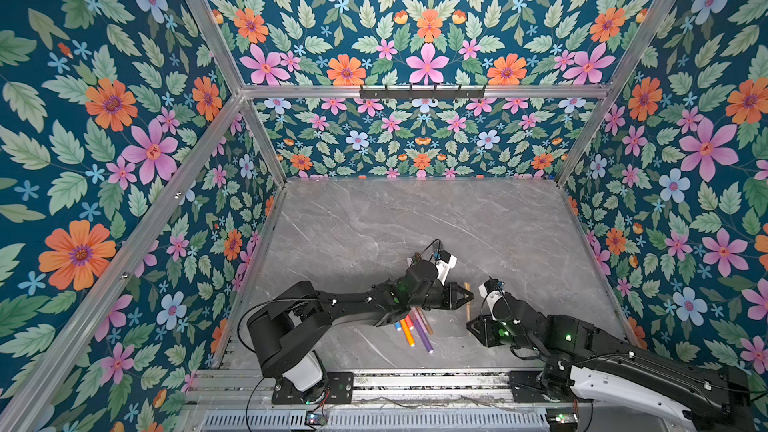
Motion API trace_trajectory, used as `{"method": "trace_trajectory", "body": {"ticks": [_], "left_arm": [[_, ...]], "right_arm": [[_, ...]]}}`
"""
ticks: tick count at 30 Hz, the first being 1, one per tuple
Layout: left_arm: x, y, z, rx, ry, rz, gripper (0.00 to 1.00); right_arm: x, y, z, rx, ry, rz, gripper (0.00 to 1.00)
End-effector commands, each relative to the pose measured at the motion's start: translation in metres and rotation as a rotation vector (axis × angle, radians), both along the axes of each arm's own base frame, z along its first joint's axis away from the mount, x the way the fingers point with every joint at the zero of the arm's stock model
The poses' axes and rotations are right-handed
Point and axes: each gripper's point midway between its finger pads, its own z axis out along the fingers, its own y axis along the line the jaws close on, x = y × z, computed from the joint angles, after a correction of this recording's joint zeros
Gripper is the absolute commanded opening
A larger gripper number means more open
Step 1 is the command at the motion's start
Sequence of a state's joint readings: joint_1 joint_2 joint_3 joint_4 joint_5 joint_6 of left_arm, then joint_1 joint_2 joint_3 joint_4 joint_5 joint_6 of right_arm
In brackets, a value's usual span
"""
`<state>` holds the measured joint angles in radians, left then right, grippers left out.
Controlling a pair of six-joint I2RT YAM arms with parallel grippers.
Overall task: Open the pen caps
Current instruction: 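Lift the tan pen toward the left gripper while the left gripper approaches, then grip the tan cap with the left gripper and pull it off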
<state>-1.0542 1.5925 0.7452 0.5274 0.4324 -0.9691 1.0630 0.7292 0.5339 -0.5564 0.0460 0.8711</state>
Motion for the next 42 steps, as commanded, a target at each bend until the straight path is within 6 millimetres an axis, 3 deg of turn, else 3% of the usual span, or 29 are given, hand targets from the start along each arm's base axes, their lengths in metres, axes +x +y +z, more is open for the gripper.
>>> {"method": "trace_trajectory", "body": {"ticks": [1, 7, 10, 15, 17, 19, 20, 23, 25, 26, 28, 30, 35, 42], "left_arm": [[-0.001, -0.003, 0.012, -0.049, -0.01, -0.012, 0.0], [-0.005, -0.004, 0.027, -0.133, 0.01, -0.021, 0.0], [-0.006, -0.004, 0.033, -0.15, 0.011, -0.023, 0.0], [-0.006, -0.001, 0.038, -0.16, 0.007, -0.021, 0.0], [0.0, 0.001, 0.041, -0.162, 0.001, -0.009, 0.0], [0.017, 0.007, 0.044, -0.164, 0.001, 0.018, 0.0], [0.035, 0.012, 0.051, -0.181, -0.008, 0.046, 0.0], [0.109, 0.041, 0.058, -0.143, -0.047, 0.176, 0.0], [0.148, 0.06, 0.045, -0.017, -0.059, 0.262, 0.0], [0.156, 0.065, 0.041, 0.014, -0.057, 0.273, 0.0], [0.158, 0.069, 0.039, 0.027, -0.071, 0.272, 0.0], [0.157, 0.079, 0.025, 0.091, -0.075, 0.284, 0.0], [0.158, 0.131, -0.034, 0.312, -0.036, 0.336, 0.0], [0.166, 0.184, -0.082, 0.45, 0.015, 0.379, 0.0]], "right_arm": [[0.009, -0.003, 0.006, -0.039, -0.05, -0.013, 0.29], [0.021, 0.005, 0.01, -0.055, -0.047, -0.009, 0.31], [0.024, 0.007, 0.012, -0.051, -0.052, -0.01, 0.25], [0.024, 0.007, 0.01, -0.049, -0.051, -0.008, 0.0], [0.022, 0.009, 0.007, -0.038, -0.038, -0.003, 0.0], [0.019, 0.011, -0.002, -0.015, -0.009, -0.009, 0.0], [0.016, 0.016, -0.009, 0.017, 0.022, -0.014, 0.0], [0.0, 0.032, -0.031, 0.073, 0.054, -0.006, 0.0], [-0.005, 0.034, -0.038, 0.049, 0.067, -0.012, 0.0], [-0.006, 0.033, -0.042, 0.04, 0.077, -0.017, 0.0], [-0.005, 0.028, -0.042, 0.021, 0.075, -0.031, 0.0], [-0.002, 0.02, -0.04, 0.001, 0.057, -0.049, 0.0], [0.005, -0.003, -0.049, 0.002, 0.063, -0.104, 0.0], [0.002, -0.028, -0.067, 0.004, 0.078, -0.156, 0.0]]}}
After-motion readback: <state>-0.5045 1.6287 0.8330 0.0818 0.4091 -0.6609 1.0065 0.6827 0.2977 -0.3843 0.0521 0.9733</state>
